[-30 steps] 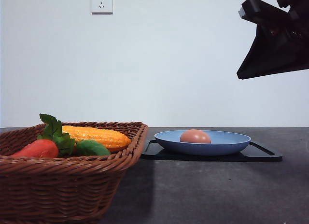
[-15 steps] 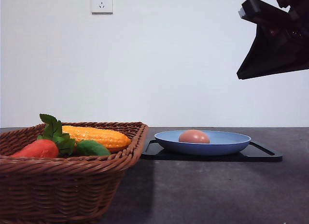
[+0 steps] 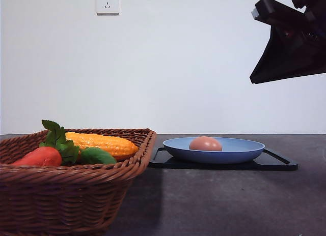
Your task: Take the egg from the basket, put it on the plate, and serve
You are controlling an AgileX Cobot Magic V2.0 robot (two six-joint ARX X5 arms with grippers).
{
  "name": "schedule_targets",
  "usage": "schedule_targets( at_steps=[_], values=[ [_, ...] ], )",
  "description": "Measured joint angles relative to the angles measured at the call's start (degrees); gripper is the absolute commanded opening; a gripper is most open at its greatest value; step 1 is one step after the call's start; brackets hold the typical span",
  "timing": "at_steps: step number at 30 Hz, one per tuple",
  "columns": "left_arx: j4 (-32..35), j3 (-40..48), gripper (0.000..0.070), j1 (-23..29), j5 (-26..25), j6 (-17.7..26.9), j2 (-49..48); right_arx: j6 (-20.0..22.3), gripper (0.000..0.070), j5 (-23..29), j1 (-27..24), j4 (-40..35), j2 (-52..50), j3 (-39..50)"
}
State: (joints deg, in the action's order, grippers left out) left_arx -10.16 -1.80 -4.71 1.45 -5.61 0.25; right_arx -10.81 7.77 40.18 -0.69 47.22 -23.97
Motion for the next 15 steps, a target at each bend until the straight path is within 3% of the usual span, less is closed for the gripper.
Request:
schedule_targets(
  at_steps=[15],
  values=[
    [-0.3, 0.0, 0.0, 0.0, -1.0, -1.5, 0.0, 0.0, 0.0, 0.0, 0.0, 0.0, 0.0, 0.0]
  ],
)
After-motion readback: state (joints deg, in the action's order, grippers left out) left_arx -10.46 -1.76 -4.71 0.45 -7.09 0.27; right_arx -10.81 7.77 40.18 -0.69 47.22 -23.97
